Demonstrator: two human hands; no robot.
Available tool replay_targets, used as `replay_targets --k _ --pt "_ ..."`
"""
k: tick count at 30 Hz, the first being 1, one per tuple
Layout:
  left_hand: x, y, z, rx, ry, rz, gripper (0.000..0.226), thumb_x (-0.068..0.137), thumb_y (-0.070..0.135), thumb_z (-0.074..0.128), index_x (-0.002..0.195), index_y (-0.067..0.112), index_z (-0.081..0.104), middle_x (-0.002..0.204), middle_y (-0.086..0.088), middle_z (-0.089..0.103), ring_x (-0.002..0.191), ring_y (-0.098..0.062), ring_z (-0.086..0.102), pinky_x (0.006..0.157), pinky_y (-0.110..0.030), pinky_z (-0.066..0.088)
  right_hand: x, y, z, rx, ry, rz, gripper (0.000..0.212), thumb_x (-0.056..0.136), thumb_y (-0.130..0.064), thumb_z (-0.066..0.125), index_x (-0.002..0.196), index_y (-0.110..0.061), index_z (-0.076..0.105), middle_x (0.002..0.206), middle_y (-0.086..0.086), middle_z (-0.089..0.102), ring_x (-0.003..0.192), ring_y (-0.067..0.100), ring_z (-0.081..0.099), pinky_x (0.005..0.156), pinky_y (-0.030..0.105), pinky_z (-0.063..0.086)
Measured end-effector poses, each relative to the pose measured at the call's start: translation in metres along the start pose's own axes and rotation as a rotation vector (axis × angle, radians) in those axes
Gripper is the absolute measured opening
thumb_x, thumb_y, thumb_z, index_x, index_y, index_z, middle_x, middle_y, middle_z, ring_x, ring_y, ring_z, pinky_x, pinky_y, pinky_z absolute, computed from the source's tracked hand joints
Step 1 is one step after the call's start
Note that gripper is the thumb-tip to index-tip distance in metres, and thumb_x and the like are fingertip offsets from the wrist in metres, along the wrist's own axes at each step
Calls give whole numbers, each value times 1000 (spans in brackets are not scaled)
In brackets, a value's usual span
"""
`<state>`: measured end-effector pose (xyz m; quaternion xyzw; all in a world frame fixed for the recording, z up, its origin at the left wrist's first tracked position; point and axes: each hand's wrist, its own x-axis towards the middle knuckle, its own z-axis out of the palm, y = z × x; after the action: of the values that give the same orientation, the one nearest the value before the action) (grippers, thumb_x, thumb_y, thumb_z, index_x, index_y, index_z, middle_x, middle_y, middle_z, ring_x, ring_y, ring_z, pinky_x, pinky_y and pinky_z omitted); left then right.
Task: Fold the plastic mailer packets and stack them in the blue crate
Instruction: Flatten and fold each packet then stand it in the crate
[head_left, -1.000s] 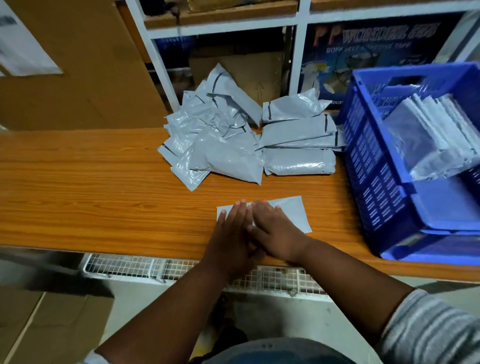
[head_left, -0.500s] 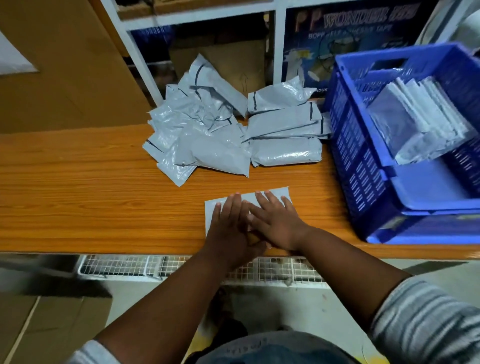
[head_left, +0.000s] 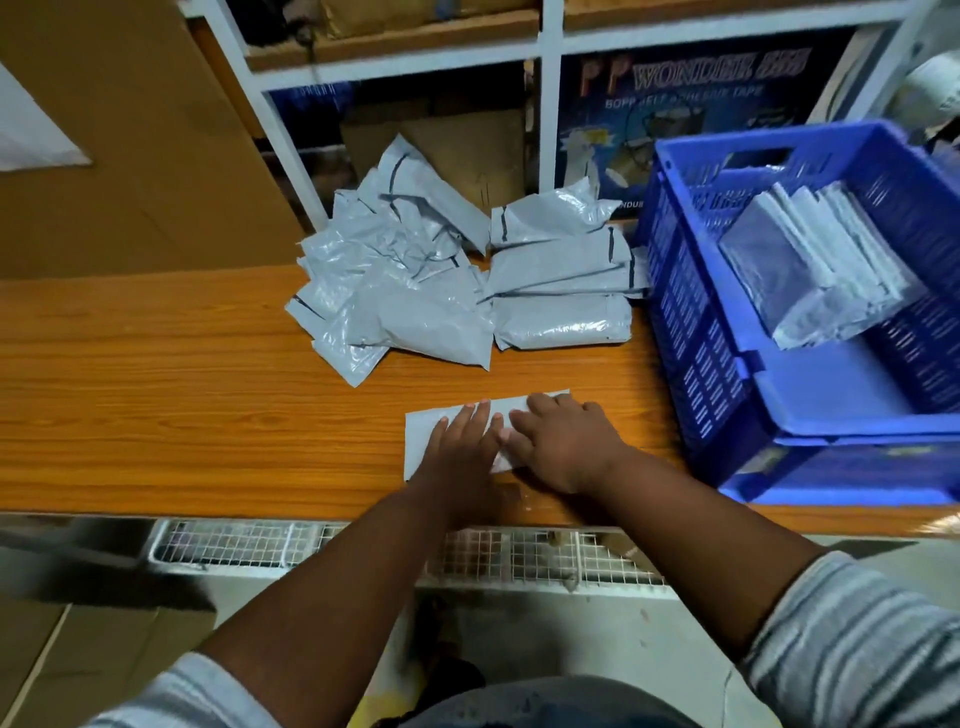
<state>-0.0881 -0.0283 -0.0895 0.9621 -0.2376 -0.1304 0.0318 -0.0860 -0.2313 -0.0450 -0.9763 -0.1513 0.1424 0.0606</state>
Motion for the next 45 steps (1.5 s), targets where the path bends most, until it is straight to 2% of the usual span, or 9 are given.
replay_targets --k 2,5,11,17,21,29,36,41,45 --pt "5 -7 -7 -53 107 44 80 106 46 55 168 8 22 177 -17 14 164 -33 13 132 -53 20 2 -6 7 -43 174 -69 66 104 -59 21 152 -22 46 159 7 44 148 34 39 118 56 35" --pt "-2 -11 -3 18 136 24 69 110 30 45 170 9 18 177 -13 18 164 -29 16 131 -51 24 4 -17 36 -32 134 -232 70 105 -42 37 168 -15 23 175 10 23 163 31 19 127 60 23" --pt "-33 -41 17 32 180 -99 74 108 58 22 168 14 19 177 -10 19 165 -28 15 131 -57 21 -14 14 49 14 95 -14 79 104 -76 11 171 -34 4 180 1 -4 165 25 -9 132 57 1" --pt "-45 -47 11 4 177 -164 79 107 59 15 170 11 16 179 -12 12 166 -31 8 132 -59 15 -24 35 32 81 129 119 75 109 -65 11 170 -21 11 179 7 -2 165 27 -7 132 55 4" --pt "-17 -7 6 -25 164 -75 69 108 36 39 169 10 21 178 -13 16 165 -30 12 129 -59 24 -3 -8 37 -15 163 -180 69 111 -50 27 169 -15 20 178 11 13 165 29 6 131 59 13" --pt "-50 -67 21 27 163 -229 92 102 74 18 169 12 15 179 -12 12 165 -30 9 131 -59 17 -17 27 37 46 57 61 81 101 -81 11 170 -38 3 179 2 -10 165 28 -13 131 58 -3" --pt "-25 -24 4 55 185 -10 74 106 49 39 166 8 27 175 -15 24 164 -32 17 125 -64 28 11 -18 34 -11 144 -283 70 106 -53 33 167 -18 25 176 14 19 163 34 14 129 62 16" --pt "-39 -45 6 42 100 -199 91 101 73 24 169 14 13 179 -10 10 166 -28 7 131 -61 11 16 8 35 -19 50 -119 76 104 -70 20 170 -34 15 179 1 5 166 25 3 130 62 4" --pt "-35 -56 -25 58 70 -280 86 102 72 36 165 15 25 176 -14 18 163 -33 17 128 -64 19 31 16 12 -62 133 -92 74 94 -72 49 153 -28 45 157 6 47 147 31 43 125 68 17"
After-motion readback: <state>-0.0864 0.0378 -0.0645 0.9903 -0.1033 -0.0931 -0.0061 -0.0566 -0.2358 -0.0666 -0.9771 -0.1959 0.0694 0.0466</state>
